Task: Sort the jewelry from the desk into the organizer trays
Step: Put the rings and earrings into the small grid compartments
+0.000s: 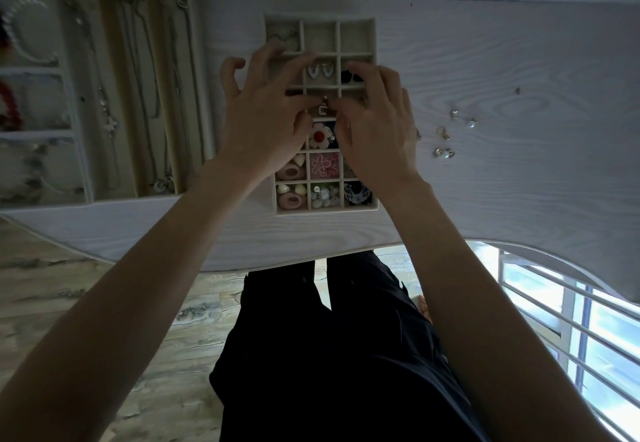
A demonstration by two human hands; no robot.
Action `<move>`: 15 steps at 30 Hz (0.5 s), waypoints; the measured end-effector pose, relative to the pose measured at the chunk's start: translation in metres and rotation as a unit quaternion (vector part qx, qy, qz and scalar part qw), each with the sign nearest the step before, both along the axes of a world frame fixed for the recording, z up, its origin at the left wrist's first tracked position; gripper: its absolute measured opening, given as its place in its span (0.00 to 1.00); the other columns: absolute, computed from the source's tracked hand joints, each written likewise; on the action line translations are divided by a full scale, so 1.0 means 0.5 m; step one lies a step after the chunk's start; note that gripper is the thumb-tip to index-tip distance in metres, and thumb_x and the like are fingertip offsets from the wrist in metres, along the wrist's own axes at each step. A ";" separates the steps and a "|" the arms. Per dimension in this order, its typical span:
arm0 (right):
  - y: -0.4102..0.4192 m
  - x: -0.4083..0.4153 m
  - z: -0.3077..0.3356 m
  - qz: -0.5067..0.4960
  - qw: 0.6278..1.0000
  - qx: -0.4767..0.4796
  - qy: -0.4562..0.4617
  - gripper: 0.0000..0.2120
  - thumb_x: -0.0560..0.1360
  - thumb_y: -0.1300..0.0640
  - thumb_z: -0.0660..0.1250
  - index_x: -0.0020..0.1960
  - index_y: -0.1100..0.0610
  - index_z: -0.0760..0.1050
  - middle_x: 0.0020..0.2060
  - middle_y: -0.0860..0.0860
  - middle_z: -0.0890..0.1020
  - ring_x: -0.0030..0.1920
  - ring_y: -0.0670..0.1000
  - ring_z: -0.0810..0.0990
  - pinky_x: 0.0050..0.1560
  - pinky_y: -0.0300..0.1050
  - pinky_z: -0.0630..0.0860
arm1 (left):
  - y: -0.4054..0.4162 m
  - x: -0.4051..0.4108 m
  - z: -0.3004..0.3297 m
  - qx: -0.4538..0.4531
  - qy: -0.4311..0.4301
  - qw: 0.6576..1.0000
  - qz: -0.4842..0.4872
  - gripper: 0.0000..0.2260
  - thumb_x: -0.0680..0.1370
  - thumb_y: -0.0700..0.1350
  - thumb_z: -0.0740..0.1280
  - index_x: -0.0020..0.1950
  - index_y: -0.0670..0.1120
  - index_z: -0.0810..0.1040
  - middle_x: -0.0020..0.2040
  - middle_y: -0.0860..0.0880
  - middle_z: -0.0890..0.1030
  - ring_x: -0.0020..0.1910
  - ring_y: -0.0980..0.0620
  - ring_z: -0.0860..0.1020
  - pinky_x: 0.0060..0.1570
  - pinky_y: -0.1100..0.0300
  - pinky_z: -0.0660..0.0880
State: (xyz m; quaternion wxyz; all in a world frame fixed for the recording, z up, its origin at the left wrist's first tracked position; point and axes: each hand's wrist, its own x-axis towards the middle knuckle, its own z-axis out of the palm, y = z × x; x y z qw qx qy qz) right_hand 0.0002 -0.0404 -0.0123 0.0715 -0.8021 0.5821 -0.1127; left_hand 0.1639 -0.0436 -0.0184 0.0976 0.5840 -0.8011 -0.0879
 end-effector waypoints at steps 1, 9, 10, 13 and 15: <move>0.000 0.004 0.000 -0.003 1.000 -0.003 0.007 0.11 0.72 0.58 0.62 0.44 0.57 0.83 0.59 0.56 0.78 0.60 0.59 0.73 0.55 0.51 0.73 | 0.000 0.000 0.000 0.001 0.002 1.000 0.001 0.12 0.77 0.49 0.60 0.51 0.56 0.84 0.69 0.56 0.72 0.69 0.43 0.66 0.62 0.40 0.60; -0.005 -0.001 0.012 -0.022 0.996 -0.062 -0.066 0.06 0.72 0.62 0.65 0.44 0.60 0.81 0.57 0.57 0.79 0.59 0.58 0.73 0.52 0.50 0.75 | 0.005 0.009 0.001 -0.017 -0.010 1.000 -0.019 0.11 0.77 0.49 0.61 0.51 0.57 0.83 0.69 0.54 0.72 0.70 0.43 0.67 0.63 0.39 0.60; -0.002 -0.007 0.015 -0.026 0.995 -0.066 -0.072 0.06 0.72 0.63 0.65 0.42 0.61 0.80 0.57 0.57 0.79 0.59 0.59 0.73 0.51 0.51 0.75 | 0.006 0.009 0.002 -0.010 -0.009 1.000 -0.024 0.11 0.77 0.49 0.61 0.51 0.56 0.84 0.70 0.54 0.71 0.70 0.43 0.66 0.63 0.38 0.59; 0.008 -0.018 0.023 -0.027 0.995 -0.054 -0.081 0.06 0.71 0.64 0.64 0.40 0.62 0.80 0.58 0.58 0.78 0.59 0.60 0.73 0.51 0.51 0.75 | 0.009 0.010 0.002 0.007 -0.019 0.999 -0.030 0.12 0.77 0.49 0.61 0.51 0.56 0.84 0.71 0.53 0.69 0.71 0.43 0.64 0.64 0.37 0.58; 0.010 -0.017 0.020 -0.011 0.996 -0.034 -0.080 0.07 0.71 0.64 0.64 0.40 0.60 0.81 0.59 0.58 0.77 0.60 0.60 0.73 0.51 0.51 0.75 | 0.010 0.011 0.001 0.006 -0.022 0.999 -0.032 0.12 0.77 0.49 0.61 0.50 0.55 0.84 0.71 0.53 0.70 0.71 0.43 0.65 0.64 0.37 0.58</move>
